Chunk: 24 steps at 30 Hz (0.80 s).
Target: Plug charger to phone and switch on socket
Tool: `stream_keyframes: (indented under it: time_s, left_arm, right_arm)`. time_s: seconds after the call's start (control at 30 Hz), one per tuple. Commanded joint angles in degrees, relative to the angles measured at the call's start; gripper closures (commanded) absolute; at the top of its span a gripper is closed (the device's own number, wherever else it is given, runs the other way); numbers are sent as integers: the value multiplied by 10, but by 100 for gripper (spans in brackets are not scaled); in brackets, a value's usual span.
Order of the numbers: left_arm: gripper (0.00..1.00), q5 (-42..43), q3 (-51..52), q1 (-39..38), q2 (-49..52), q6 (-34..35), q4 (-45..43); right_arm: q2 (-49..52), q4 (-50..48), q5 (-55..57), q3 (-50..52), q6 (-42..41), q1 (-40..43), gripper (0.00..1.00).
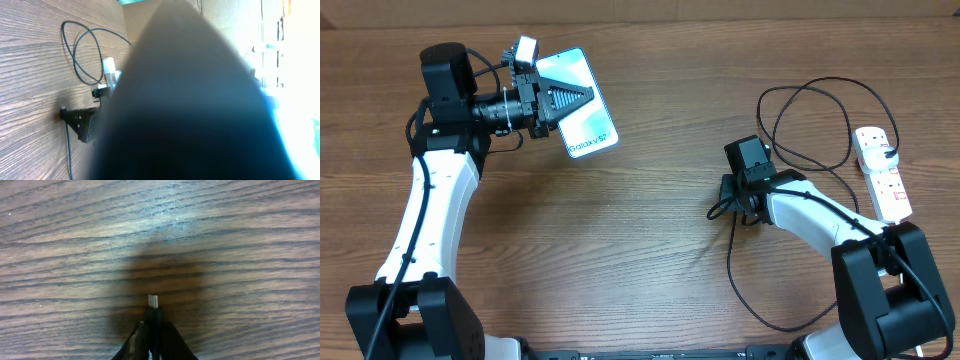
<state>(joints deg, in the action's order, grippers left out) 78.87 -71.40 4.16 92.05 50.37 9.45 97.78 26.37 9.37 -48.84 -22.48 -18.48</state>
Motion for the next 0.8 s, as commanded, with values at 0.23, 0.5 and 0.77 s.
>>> stream_keyframes:
  time_s: [0.23,0.5,0.77]
  left_arm:
    - [96,15,-7,3,-7,-15,-2]
    - [96,1,-7,4,-7,22,-3]
    - [96,-50,-7,4,-7,109,-35]
  right_arm:
    - [35,44,-5,-1,0,-1,96]
    - [-46,104,-229,-75,40,-1,96]
    - [-125,-1,-615,-75,43,-1,96]
